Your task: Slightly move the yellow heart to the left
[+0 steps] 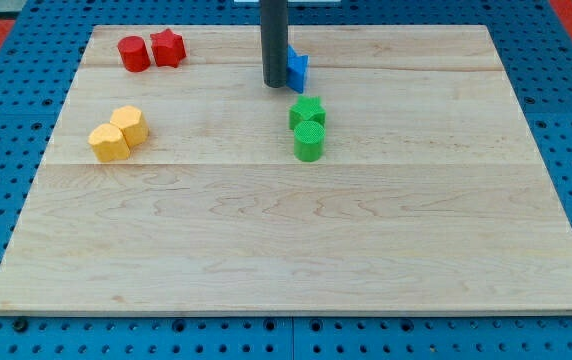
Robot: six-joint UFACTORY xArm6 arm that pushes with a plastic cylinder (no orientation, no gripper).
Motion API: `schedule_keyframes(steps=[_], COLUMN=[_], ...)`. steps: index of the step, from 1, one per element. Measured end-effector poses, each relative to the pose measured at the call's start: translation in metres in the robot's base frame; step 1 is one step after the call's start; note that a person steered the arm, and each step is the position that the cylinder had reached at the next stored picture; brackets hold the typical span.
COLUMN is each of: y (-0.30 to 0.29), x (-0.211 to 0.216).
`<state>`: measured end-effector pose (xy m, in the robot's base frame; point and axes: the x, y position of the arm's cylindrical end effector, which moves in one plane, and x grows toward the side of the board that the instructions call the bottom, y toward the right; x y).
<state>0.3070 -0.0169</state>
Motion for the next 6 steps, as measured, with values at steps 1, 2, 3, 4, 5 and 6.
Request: schedule_keyframes(steps=[1,2,3,4,5,6], y=[-0.008,-0.059,-0.114,-0.143,-0.188,-0.218], x=[0.039,0.088,0.139,0.137,0.116,0.112])
